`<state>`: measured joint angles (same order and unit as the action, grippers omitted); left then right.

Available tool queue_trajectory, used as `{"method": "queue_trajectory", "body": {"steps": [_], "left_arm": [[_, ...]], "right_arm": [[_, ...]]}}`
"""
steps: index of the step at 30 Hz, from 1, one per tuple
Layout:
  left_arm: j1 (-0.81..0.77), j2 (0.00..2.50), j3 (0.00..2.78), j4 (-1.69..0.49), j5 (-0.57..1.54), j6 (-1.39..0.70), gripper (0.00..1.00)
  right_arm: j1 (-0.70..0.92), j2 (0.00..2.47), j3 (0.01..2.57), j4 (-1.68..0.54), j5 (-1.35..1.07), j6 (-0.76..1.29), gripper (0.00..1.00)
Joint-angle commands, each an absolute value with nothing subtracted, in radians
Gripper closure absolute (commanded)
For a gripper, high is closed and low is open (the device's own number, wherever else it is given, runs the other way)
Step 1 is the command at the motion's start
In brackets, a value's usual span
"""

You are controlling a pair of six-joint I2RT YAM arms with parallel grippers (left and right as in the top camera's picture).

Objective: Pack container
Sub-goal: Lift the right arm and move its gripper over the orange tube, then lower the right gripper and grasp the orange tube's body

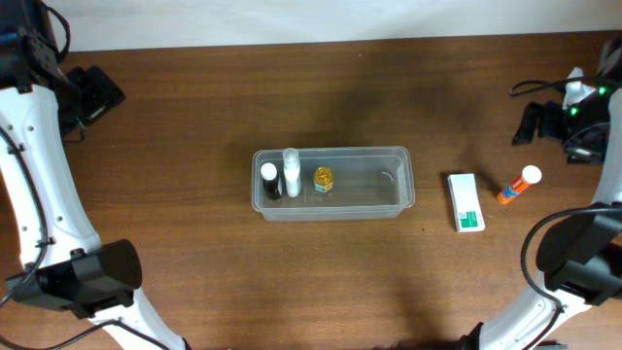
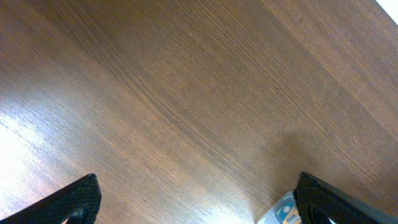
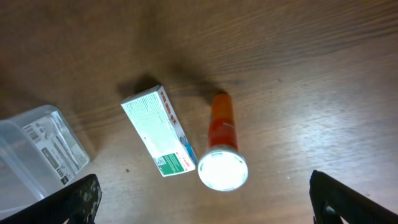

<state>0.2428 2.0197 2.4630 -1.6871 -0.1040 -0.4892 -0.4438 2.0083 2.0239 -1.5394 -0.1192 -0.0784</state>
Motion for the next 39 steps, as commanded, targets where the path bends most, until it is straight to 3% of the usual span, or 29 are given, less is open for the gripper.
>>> {"method": "queue_trajectory", "body": {"steps": [1, 19, 26, 32, 36, 39], "left_arm": [[0.245, 2.010, 2.473, -1.687, -0.101, -0.473, 0.00], [0.245, 2.010, 2.473, -1.687, -0.101, -0.473, 0.00], [0.245, 2.010, 2.473, -1.688, -0.101, -0.473, 0.00], [0.245, 2.010, 2.473, -1.688, -0.102, -0.473, 0.00], [0.245, 2.010, 2.473, -1.688, -0.101, -0.473, 0.00], [0.245, 2.010, 2.473, -1.687, -0.101, -0.473, 0.00]], "right_arm": [[-0.447, 2.021, 1.964, -1.514, -0.147, -0.069, 0.02], [-0.465, 2.021, 1.759, -1.380, -0.105, -0.042, 0.00], [-0.465, 2.021, 1.744, -1.382, -0.103, -0.043, 0.14], [-0.467, 2.021, 1.738, -1.383, -0.090, -0.043, 0.32], [-0.467, 2.021, 1.737, -1.382, -0.074, -0.042, 0.34], [-0.467, 2.021, 1.737, -1.383, -0.075, -0.042, 0.40]]}}
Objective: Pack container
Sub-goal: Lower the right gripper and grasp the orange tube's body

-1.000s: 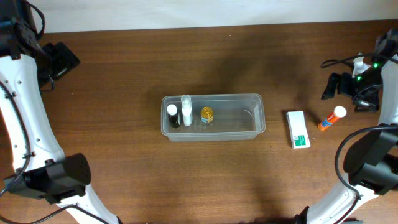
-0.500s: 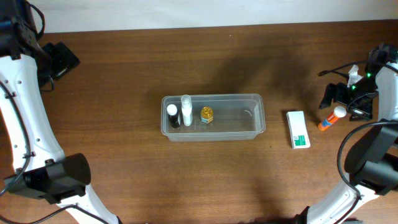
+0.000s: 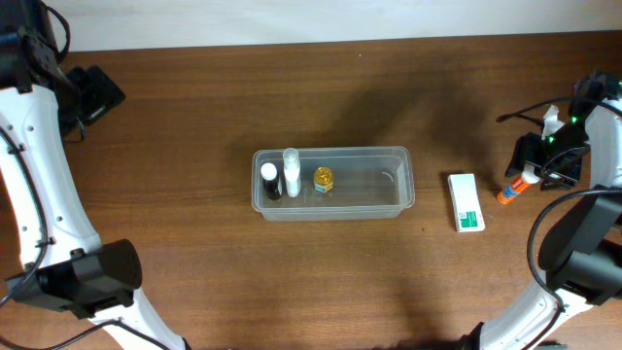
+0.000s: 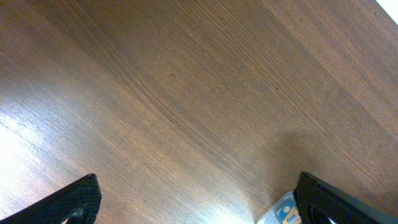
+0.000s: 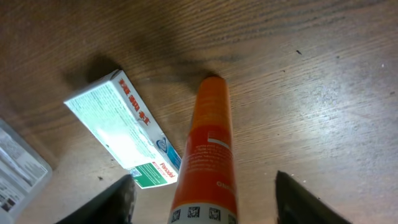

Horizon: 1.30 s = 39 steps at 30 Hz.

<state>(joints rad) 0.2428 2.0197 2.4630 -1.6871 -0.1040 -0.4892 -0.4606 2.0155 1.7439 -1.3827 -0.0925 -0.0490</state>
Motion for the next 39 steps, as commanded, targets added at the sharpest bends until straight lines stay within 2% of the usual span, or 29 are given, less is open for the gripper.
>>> {"method": "queue_trajectory", "body": {"steps": [1, 16, 20, 39], "left_arm": [[0.245, 2.010, 2.473, -1.687, -0.101, -0.473, 0.00], [0.245, 2.010, 2.473, -1.687, -0.101, -0.473, 0.00], [0.245, 2.010, 2.473, -1.688, -0.101, -0.473, 0.00], [0.245, 2.010, 2.473, -1.688, -0.101, -0.473, 0.00]], "right_arm": [[-0.467, 2.021, 1.737, -1.383, -0.074, -0.042, 0.41], [-0.467, 2.021, 1.737, -1.350, -0.066, -0.043, 0.41], [-0.465, 2.021, 1.737, -1.354, -0.067, -0.043, 0.46], [-0.465, 2.021, 1.676, -1.337, -0.067, -0.035, 0.47]]}}
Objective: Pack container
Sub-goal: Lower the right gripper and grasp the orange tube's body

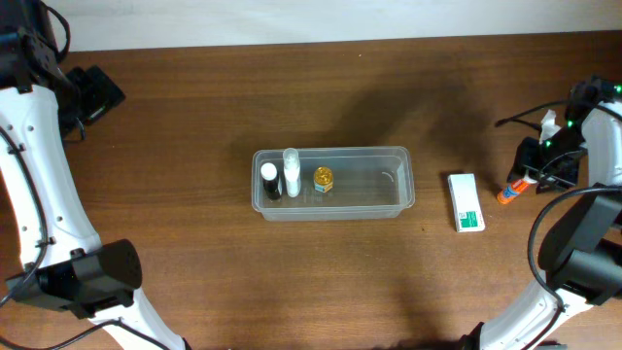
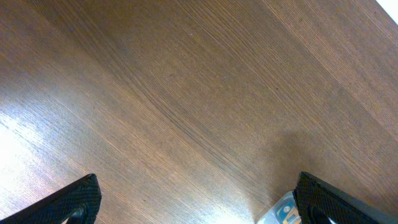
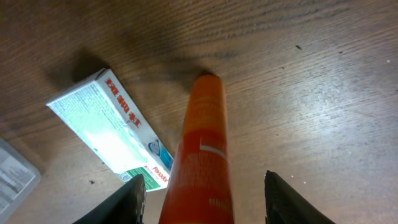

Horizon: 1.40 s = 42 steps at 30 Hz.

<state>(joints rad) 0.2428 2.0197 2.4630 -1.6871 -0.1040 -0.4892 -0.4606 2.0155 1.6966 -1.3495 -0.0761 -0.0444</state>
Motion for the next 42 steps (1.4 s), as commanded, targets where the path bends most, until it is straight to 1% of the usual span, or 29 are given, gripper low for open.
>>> {"method": "queue_trajectory", "body": {"steps": [1, 10, 12, 21, 29, 38, 42], "left_arm": [[0.245, 2.010, 2.473, -1.688, -0.101, -0.473, 0.00], [0.245, 2.010, 2.473, -1.688, -0.101, -0.473, 0.00], [0.245, 2.010, 2.473, -1.687, -0.101, -0.473, 0.00], [0.245, 2.010, 2.473, -1.688, -0.101, -0.473, 0.00], [0.245, 2.010, 2.473, -1.687, -0.101, -0.473, 0.00], [0.245, 2.010, 2.473, -1.687, -0.101, -0.473, 0.00], [0.245, 2.010, 2.473, -1.688, -0.101, -0.473, 0.00]], "right_arm": [[-0.465, 2.021, 1.675, -1.334, -0.067, -0.035, 0.47], [-0.465, 2.020, 1.676, -1.309, -0.068, -0.017, 0.47], [-0.465, 2.020, 1.676, -1.304, -0.077, -0.017, 0.50], [-0.465, 2.020, 1.676, -1.304, -0.085, -0.009, 0.51], [-0.465, 2.020, 1.676, -1.316, -0.085, -0.009, 0.62], [-0.465, 2.020, 1.676, -1.328, -0.082, 0.002, 0.65], [-0.465, 2.020, 1.676, -1.327, -0.082, 0.011, 0.68]]}}
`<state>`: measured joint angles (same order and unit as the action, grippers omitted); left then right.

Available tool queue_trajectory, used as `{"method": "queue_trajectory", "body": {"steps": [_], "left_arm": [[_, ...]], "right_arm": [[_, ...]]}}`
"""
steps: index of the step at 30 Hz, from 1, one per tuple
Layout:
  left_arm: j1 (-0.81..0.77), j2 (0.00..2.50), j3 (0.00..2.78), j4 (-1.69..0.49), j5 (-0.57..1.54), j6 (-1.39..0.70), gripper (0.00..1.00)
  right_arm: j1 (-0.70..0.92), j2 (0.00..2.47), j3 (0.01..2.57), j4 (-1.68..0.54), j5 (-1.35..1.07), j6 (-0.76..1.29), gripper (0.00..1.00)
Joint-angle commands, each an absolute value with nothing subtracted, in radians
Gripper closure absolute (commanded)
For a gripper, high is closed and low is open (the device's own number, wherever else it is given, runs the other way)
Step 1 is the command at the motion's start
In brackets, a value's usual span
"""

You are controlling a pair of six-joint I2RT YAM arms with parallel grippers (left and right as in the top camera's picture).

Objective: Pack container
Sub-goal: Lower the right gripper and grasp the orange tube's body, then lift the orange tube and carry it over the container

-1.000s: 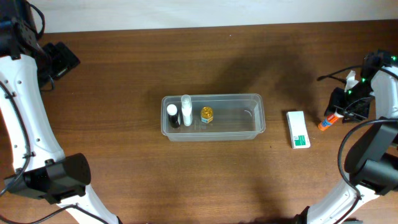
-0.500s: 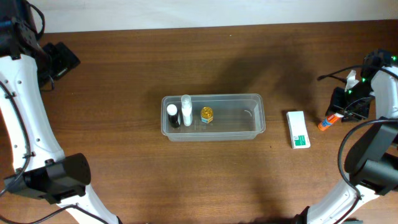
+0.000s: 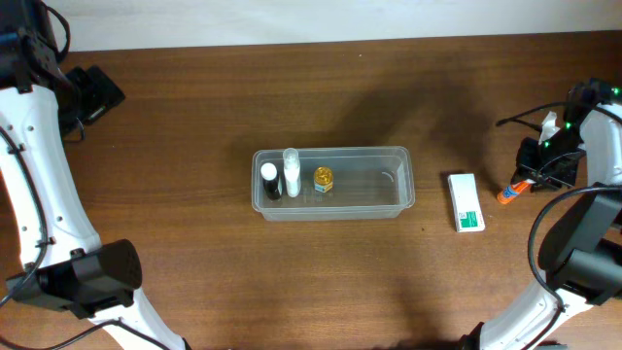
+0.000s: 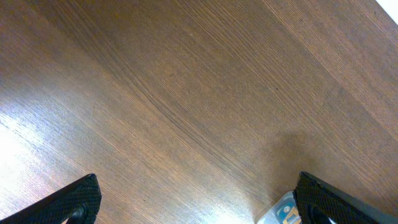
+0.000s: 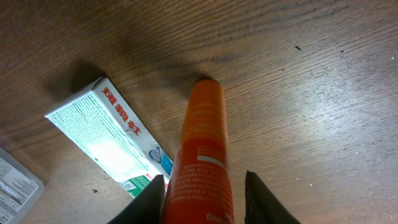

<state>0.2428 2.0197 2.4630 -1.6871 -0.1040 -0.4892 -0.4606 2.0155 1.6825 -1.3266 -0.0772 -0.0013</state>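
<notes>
An orange tube point(image 5: 202, 149) lies on the wooden table at the far right, only its orange end point(image 3: 505, 194) showing in the overhead view. My right gripper point(image 5: 204, 205) straddles it: the left finger touches it and a narrow gap remains at the right finger. A white and green box point(image 3: 466, 202) lies just left of the tube. The clear plastic container point(image 3: 403, 180) sits mid-table and holds a dark bottle point(image 3: 269, 180), a white bottle point(image 3: 291, 170) and a yellow jar point(image 3: 323, 179) at its left end. My left gripper point(image 4: 196, 208) is open over bare wood, far from everything.
The box point(image 5: 106, 134) lies close beside the tube on its left. A corner of the container point(image 5: 15, 180) shows at the left edge of the right wrist view. The left arm point(image 3: 92, 92) is at the table's far left. Black cables trail behind the right gripper point(image 3: 544, 165).
The right gripper's fingers have come much closer together around the orange tube, the left one now against it. The tube, the box and the left arm have not moved.
The right gripper was open and high over the tube and box. Then it was low with its fingers on either side of the tube, and they stood narrower at each later moment. The left gripper stayed open over bare wood.
</notes>
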Motion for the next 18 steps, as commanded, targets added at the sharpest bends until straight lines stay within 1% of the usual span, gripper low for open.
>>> {"method": "queue_trajectory", "body": {"steps": [1, 7, 9, 14, 18], "left_arm": [[0.245, 2.010, 2.473, -1.688, -0.101, -0.473, 0.00], [0.245, 2.010, 2.473, -1.688, -0.101, -0.473, 0.00], [0.245, 2.010, 2.473, -1.688, -0.101, -0.473, 0.00], [0.245, 2.010, 2.473, -1.688, -0.102, -0.473, 0.00], [0.245, 2.010, 2.473, -1.688, -0.101, -0.473, 0.00]], "right_arm": [[-0.465, 2.018, 1.676, -1.327, -0.081, 0.015, 0.69], [-0.465, 1.993, 1.677, -1.319, -0.080, 0.017, 0.74], [-0.465, 1.983, 1.677, -1.319, -0.082, 0.020, 0.77], [-0.453, 1.947, 1.678, -1.319, -0.081, 0.028, 0.80], [-0.428, 1.900, 1.694, -1.323, -0.081, 0.028, 0.80]]}}
